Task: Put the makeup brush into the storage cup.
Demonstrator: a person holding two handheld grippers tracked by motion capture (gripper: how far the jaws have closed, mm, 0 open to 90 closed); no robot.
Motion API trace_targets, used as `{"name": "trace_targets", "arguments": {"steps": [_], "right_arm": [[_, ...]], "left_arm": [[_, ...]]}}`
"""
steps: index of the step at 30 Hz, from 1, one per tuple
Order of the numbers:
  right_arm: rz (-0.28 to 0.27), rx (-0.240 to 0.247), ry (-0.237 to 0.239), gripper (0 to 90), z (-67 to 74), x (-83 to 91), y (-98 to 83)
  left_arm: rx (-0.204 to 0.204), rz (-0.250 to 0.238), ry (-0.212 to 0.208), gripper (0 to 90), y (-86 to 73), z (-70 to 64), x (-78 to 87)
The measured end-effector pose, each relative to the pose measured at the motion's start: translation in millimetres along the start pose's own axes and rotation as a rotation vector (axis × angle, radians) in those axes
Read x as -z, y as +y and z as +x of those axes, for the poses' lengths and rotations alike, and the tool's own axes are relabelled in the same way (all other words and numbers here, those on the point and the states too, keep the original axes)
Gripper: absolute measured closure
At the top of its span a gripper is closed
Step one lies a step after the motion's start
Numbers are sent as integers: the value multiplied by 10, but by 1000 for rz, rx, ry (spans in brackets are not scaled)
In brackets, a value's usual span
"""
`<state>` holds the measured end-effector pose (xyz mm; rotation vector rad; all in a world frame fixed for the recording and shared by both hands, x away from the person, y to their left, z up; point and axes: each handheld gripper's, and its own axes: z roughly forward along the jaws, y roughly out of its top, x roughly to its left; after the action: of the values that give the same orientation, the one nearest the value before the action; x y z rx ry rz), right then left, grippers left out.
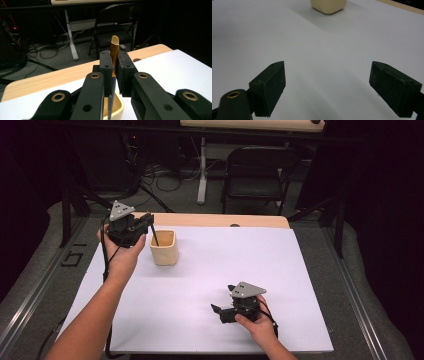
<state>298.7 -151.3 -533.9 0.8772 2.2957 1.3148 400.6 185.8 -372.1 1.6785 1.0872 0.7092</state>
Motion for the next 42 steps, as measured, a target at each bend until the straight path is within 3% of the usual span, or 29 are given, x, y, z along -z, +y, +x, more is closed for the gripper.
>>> {"name": "trace_targets", "arguments": {"steps": [17,42], "right_arm": [[6,9,6,139,7,-10,-3],[-1,8,4,139,0,-6,-3]], "left_arm": [[-3,31,39,837,-46,86,-247],[47,74,49,837,-209,199,-451]]}}
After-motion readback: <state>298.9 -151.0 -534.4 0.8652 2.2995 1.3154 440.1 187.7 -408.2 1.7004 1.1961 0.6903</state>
